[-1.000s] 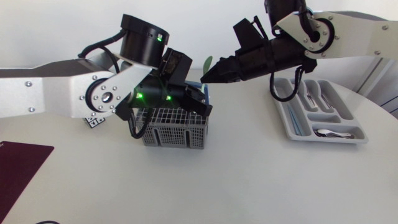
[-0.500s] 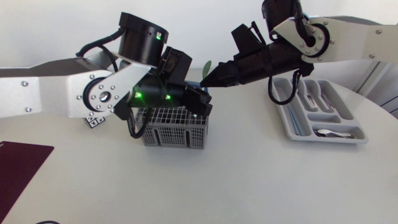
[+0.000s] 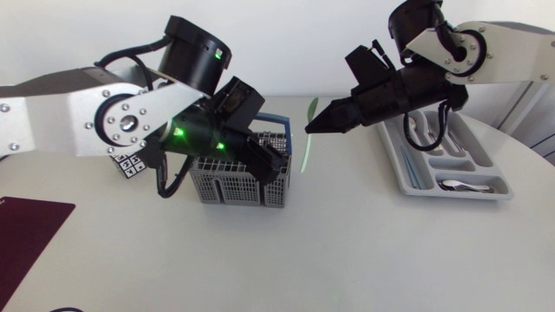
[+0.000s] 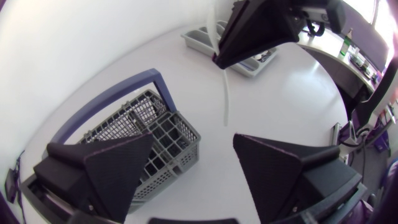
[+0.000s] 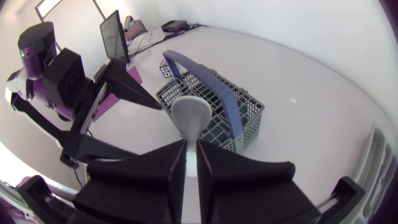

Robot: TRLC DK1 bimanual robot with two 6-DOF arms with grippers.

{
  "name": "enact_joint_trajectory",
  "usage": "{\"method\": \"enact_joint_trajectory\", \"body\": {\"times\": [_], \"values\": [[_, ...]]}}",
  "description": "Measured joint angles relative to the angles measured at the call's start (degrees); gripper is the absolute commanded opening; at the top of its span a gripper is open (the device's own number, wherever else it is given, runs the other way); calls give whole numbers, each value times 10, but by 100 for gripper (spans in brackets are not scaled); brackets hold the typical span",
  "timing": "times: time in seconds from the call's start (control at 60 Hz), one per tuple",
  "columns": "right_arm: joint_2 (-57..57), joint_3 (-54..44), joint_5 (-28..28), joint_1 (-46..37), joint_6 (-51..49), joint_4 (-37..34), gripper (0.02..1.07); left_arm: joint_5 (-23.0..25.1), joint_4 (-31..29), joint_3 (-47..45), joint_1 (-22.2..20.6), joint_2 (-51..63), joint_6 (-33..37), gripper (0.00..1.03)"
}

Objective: Transfer all utensils from the basket to the drawer tray.

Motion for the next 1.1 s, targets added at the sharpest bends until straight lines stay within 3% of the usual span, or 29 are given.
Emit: {"method": "enact_joint_trajectory", "body": {"times": [0.3, 0.483, 0.65, 0.75, 1.1], "values": [[-12, 0, 11, -96, -202, -155, 8, 0, -26, -20, 5, -24, 41, 97], [-17, 0, 82, -165, -362, -212, 8, 0, -36, -41, 12, -33, 56, 97], [-47, -44, 191, -196, -482, -199, 8, 0, -36, -48, 19, -47, 59, 97], [-59, -79, 257, -218, -539, -149, 8, 0, -36, -52, 19, -51, 60, 97], [4, -85, 354, -361, -702, -39, 8, 0, -43, -60, 16, -56, 60, 97]]}}
